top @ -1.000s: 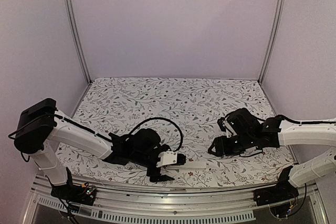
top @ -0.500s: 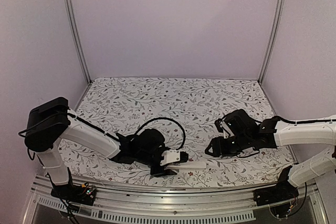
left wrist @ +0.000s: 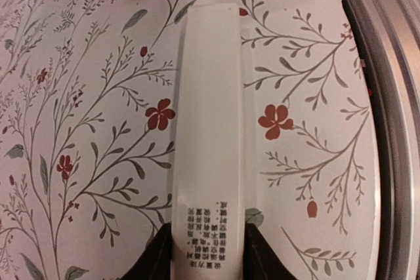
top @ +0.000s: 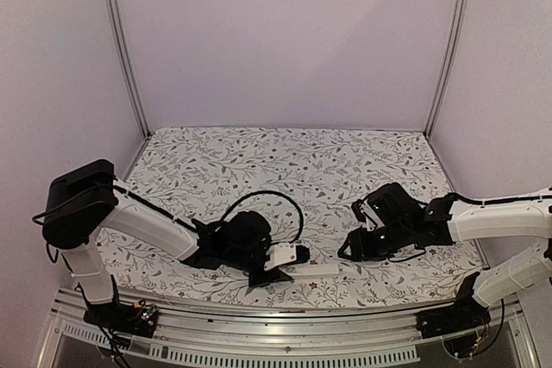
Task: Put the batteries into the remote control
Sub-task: Hold the remote control at the center of the board, then load the battery cover onto the remote control.
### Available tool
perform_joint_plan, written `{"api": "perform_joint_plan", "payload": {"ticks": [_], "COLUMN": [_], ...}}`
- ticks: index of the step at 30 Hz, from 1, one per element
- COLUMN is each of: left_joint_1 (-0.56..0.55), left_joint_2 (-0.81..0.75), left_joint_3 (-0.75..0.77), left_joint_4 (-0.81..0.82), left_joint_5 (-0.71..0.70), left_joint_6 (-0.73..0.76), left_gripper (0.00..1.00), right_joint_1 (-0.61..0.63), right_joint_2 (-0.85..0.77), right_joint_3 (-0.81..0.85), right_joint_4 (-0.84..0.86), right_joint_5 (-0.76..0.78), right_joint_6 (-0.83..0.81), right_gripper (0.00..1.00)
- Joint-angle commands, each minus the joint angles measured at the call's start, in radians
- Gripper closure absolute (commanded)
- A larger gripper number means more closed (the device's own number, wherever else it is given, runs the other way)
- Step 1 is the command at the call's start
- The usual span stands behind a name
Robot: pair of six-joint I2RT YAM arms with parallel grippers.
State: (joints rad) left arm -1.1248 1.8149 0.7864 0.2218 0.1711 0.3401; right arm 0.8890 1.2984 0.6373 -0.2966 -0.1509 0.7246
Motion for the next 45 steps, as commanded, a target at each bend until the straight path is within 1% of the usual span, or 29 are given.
{"api": "perform_joint_plan", "payload": {"ticks": [1,4,8,11,19,27,37,39,43,45], "left_joint_1": [-0.002,-0.013,-0.028,-0.031,-0.033,-0.032,-0.032,-0.032,-0.032,-0.030], "left_joint_2": [0.013,0.017,0.028,0.033,0.033,0.035,0.039,0.039,0.006,-0.007], "left_joint_3": [-0.001,-0.004,0.000,-0.001,-0.006,-0.002,-0.004,-0.004,-0.021,-0.037], "left_joint_4": [0.019,0.028,0.032,0.033,0.034,0.042,0.056,0.056,0.057,0.068], "left_joint_5": [-0.010,-0.018,-0.030,-0.027,-0.028,-0.027,-0.021,-0.013,-0.002,-0.005], "left_joint_6": [-0.045,-0.059,-0.076,-0.081,-0.086,-0.090,-0.090,-0.090,-0.090,-0.086], "left_gripper": [0.68,0.69,0.68,0.69,0.69,0.70,0.71,0.68,0.56,0.53], "right_joint_1": [0.002,0.003,0.003,0.003,0.011,0.023,0.062,0.065,0.065,0.065], "right_joint_2": [0.017,0.030,0.060,0.088,0.137,0.175,0.240,0.248,0.247,0.248], "right_joint_3": [-0.028,-0.033,-0.034,-0.037,-0.038,-0.027,0.007,0.010,0.007,0.008], "right_joint_4": [0.029,0.047,0.062,0.084,0.127,0.149,0.149,0.146,0.118,0.115], "right_joint_5": [-0.034,-0.041,-0.053,-0.070,-0.096,-0.091,-0.074,-0.068,-0.026,-0.025], "right_joint_6": [0.021,0.029,0.029,0.027,0.032,0.042,0.063,0.067,0.075,0.073], "right_gripper": [0.55,0.60,0.63,0.68,0.77,0.83,0.85,0.85,0.85,0.85]}}
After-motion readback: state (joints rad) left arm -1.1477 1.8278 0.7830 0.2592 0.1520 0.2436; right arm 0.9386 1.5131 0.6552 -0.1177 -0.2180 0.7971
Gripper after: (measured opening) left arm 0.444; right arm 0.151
